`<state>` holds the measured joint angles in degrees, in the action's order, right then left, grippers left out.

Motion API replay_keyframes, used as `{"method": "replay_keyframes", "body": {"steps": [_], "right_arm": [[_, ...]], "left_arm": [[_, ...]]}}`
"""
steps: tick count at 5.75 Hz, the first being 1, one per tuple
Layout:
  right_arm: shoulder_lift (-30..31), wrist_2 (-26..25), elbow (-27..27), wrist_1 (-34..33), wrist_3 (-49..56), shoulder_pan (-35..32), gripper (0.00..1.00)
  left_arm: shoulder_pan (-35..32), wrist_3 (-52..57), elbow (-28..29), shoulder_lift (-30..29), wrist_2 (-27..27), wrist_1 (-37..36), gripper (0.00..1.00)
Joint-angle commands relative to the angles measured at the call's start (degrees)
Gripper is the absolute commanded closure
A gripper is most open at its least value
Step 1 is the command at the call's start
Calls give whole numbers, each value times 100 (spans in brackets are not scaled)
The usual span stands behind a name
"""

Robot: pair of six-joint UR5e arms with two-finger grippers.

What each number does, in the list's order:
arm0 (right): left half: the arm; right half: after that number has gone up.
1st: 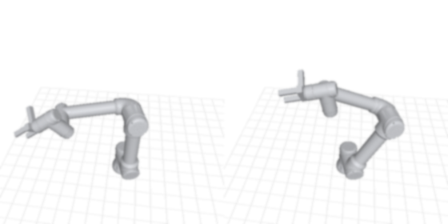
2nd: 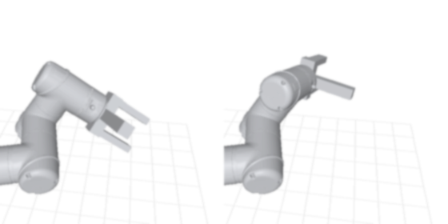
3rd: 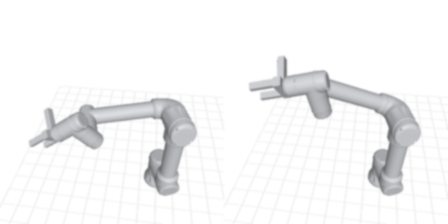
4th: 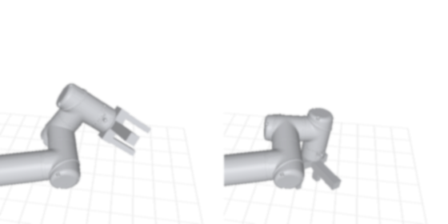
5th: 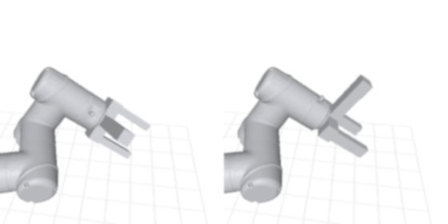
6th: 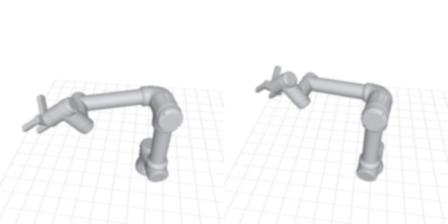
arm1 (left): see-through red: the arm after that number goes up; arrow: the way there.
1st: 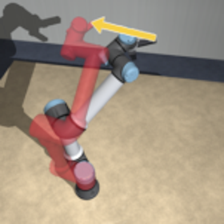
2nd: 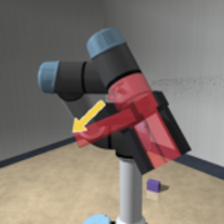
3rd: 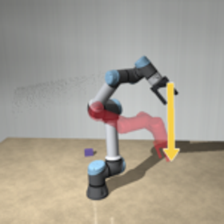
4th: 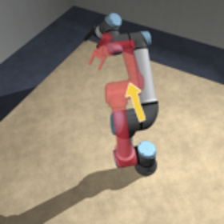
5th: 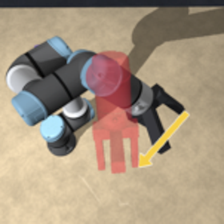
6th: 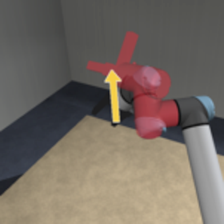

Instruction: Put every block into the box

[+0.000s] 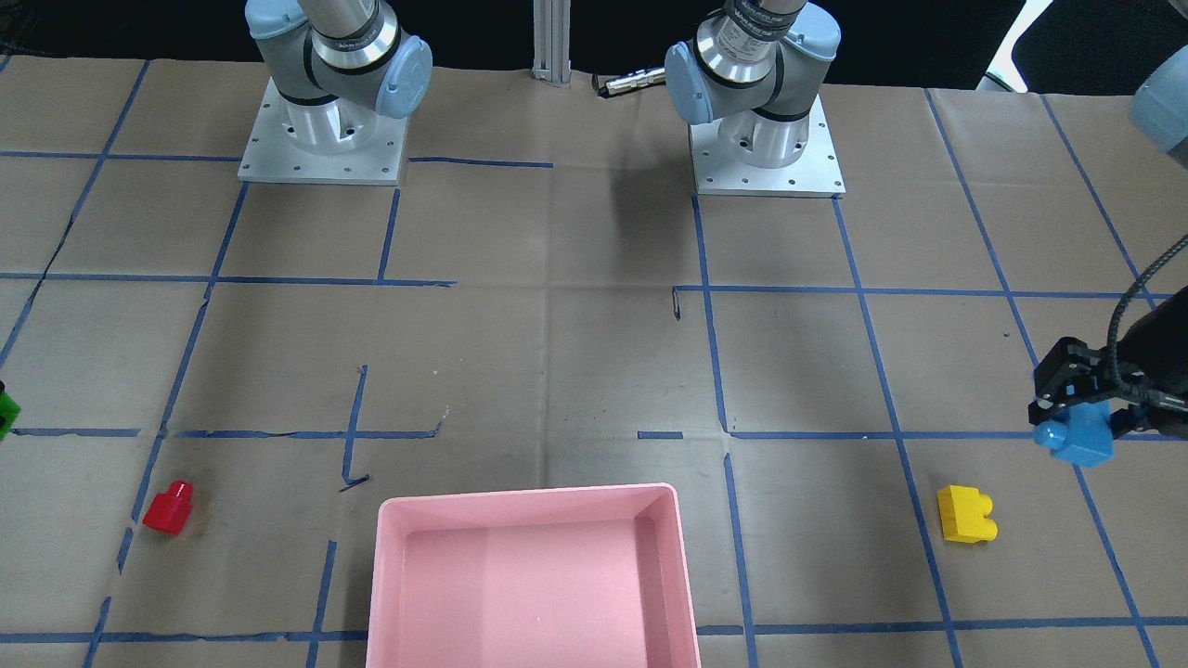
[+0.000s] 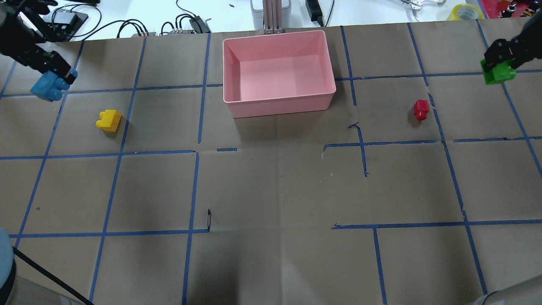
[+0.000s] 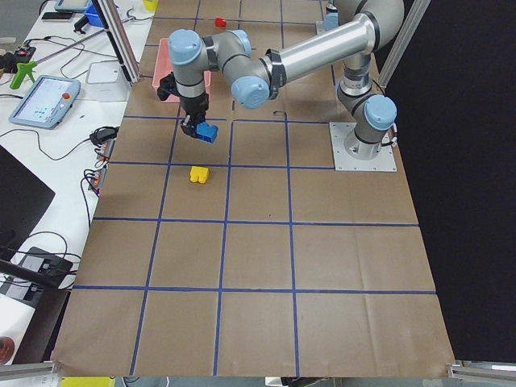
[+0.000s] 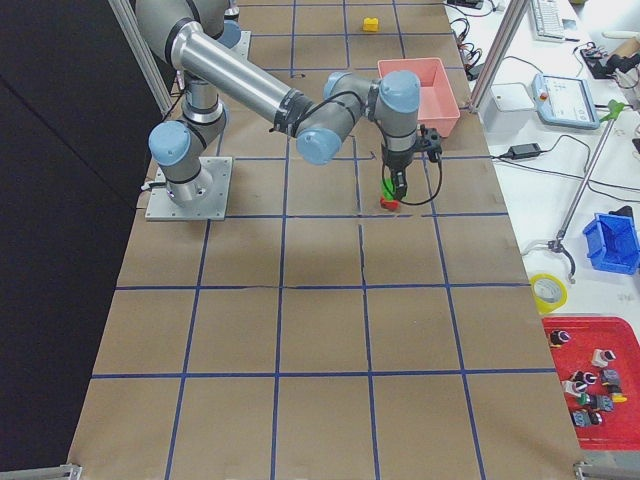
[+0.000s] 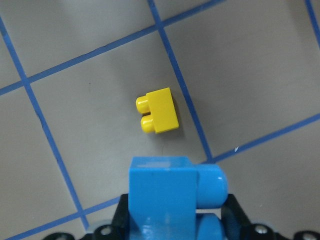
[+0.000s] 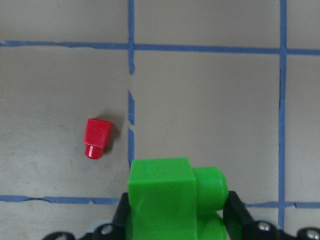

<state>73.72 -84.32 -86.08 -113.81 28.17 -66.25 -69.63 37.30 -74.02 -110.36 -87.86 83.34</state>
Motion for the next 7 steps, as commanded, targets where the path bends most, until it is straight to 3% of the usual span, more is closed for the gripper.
{"method": "replay_keyframes", "body": {"steps": [1, 3, 4, 5, 7], "right_arm": [[-452, 625, 494, -19, -992, -921, 91], [-736, 1669, 539, -89, -1714, -1197, 92], [-945, 2500, 548, -98, -2032, -1328, 92], [-1104, 2761, 652, -115, -2470, -1564, 92], [-1735, 2755, 1248, -115, -2703, -2161, 92]], "left_arm": [[-1249, -2058, 1462, -719, -74, 838, 90], [-2480, -4003, 2940, -1852, -12, 1044, 89], [-2816, -4438, 3155, -2327, -3, 983, 89], [-2871, -4625, 3114, -2576, -3, 878, 90], [-3160, -4960, 2834, -2902, -3, 152, 89]]}}
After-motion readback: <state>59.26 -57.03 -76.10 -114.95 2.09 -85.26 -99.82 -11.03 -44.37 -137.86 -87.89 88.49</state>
